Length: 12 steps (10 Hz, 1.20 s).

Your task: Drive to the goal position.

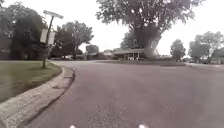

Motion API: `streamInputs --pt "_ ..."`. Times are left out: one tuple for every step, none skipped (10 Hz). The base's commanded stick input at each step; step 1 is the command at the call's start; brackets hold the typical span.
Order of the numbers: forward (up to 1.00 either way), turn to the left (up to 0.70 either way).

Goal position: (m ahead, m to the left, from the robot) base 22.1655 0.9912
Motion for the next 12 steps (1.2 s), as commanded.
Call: streamInputs --pt "0.50 0.50" --pt "0.50 0.20" --pt "0.50 0.00" --pt "0.50 0.00" --pt "0.50 0.00" --pt "0.50 0.00" --pt "0.50 0.00" --pt "0.50 0.00" --pt "0.50 0.00" --pt "0.50 0.00" --pt "0.50 0.00" --pt "0.50 0.00"
